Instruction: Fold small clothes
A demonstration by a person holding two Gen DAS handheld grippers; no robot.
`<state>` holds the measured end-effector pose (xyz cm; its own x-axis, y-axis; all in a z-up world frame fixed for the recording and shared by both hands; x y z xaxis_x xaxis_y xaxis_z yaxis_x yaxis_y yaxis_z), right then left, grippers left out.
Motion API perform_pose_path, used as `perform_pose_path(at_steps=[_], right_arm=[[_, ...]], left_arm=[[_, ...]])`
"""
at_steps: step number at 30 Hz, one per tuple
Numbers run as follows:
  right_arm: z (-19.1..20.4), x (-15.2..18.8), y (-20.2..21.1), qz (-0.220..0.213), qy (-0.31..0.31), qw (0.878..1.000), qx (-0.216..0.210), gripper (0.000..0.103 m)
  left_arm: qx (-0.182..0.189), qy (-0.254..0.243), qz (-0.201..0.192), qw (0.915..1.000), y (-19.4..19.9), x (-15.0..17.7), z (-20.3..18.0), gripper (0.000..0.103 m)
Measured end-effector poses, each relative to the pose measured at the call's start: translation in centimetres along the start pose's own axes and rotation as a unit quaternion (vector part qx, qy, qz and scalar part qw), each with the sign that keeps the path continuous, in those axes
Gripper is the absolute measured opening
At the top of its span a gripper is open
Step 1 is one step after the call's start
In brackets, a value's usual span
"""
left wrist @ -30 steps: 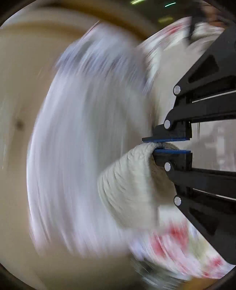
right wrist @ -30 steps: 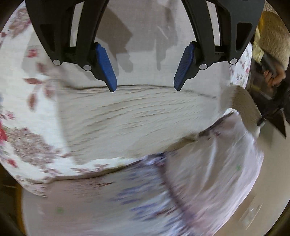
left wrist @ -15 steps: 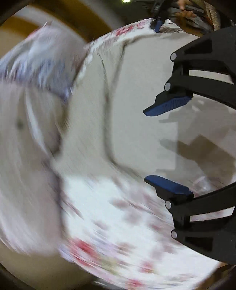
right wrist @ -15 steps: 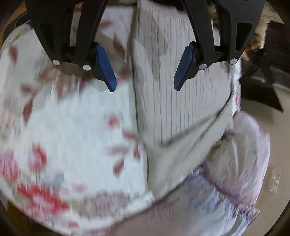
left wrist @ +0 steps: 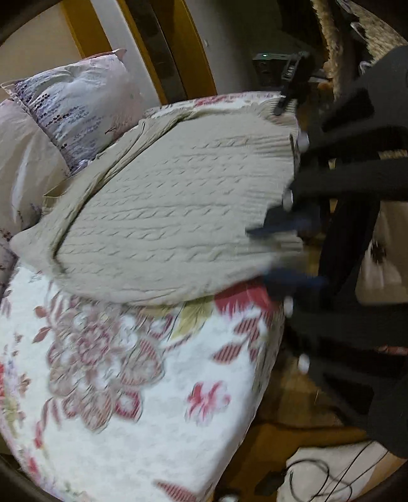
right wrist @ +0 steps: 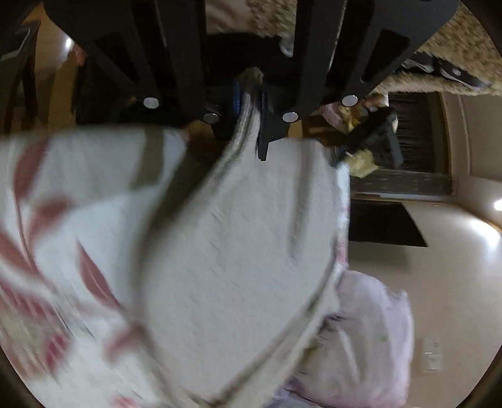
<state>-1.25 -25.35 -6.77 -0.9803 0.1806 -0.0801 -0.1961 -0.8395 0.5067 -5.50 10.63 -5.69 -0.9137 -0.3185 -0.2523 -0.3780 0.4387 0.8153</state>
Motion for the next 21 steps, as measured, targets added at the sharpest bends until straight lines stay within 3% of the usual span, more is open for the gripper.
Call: perform_pose_path(at_steps=[4, 7, 9, 11, 12, 13, 15, 16, 18, 21], right_arm=[[4.1, -6.1, 1.1, -0.068, 0.026, 0.996, -0.044, 0.009], [7.2, -13.0, 2.9, -0.14, 0.05, 0.987, -0.066, 0.009], [9.1, -19.0, 4.0, -0.194, 0.06, 0.977, -0.068, 0.009], [9.5, -24.0, 4.2, -0.239, 0.059, 0.968, -0.039, 0.01], [9.1, -26.2, 4.2, -0.256, 0.047, 0.965, -0.024, 0.019], [8.4, -28.0, 3.8, -0.266, 0.033, 0.963, -0.011, 0.055], [5.9, -30.4, 2.7, -0.274, -0.017, 0.96, 0.056, 0.099], [4.9, -30.3, 2.6, -0.281, -0.039, 0.957, 0.068, 0.098], [4.0, -29.2, 1.9, -0.272, -0.054, 0.96, 0.034, 0.099], [2.2, -27.4, 1.4, -0.256, -0.043, 0.963, 0.072, 0.099]], left_arm=[[0.022, -0.029, -0.013, 0.9993, 0.0, -3.6, -2.4, 0.006], [0.043, -0.044, -0.074, 0.9954, 1.6, -11.2, -4.5, 0.006], [0.045, -0.054, -0.136, 0.9882, 2.8, -18.4, -6.4, 0.006], [0.029, -0.061, -0.177, 0.9818, 3.0, -23.7, -7.6, 0.013], [0.019, -0.057, -0.188, 0.9803, 2.7, -25.9, -8.0, 0.022], [0.003, -0.048, -0.189, 0.9809, 1.9, -28.3, -7.9, 0.052], [-0.039, -0.025, -0.181, 0.9824, 0.8, -29.9, -6.4, 0.085], [-0.043, -0.016, -0.167, 0.9848, 0.0, -30.1, -5.7, 0.085], [-0.019, -0.007, -0.141, 0.9899, -1.5, -29.5, -4.7, 0.085], [-0.019, -0.008, -0.092, 0.9955, -4.4, -27.6, -2.6, 0.083]])
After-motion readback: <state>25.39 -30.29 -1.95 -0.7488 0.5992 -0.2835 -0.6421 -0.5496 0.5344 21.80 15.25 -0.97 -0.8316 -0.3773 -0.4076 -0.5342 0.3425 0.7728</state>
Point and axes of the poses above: each gripper's, at about its wrist camera, not at the fingertips, and y roughly against the way its jaws point, z to its left, x to its underside, the point moved 8 cm from there along -y, roughly the way its jaws point, and after that the axes turned 3 degrees about -x, right-handed, at the moved point
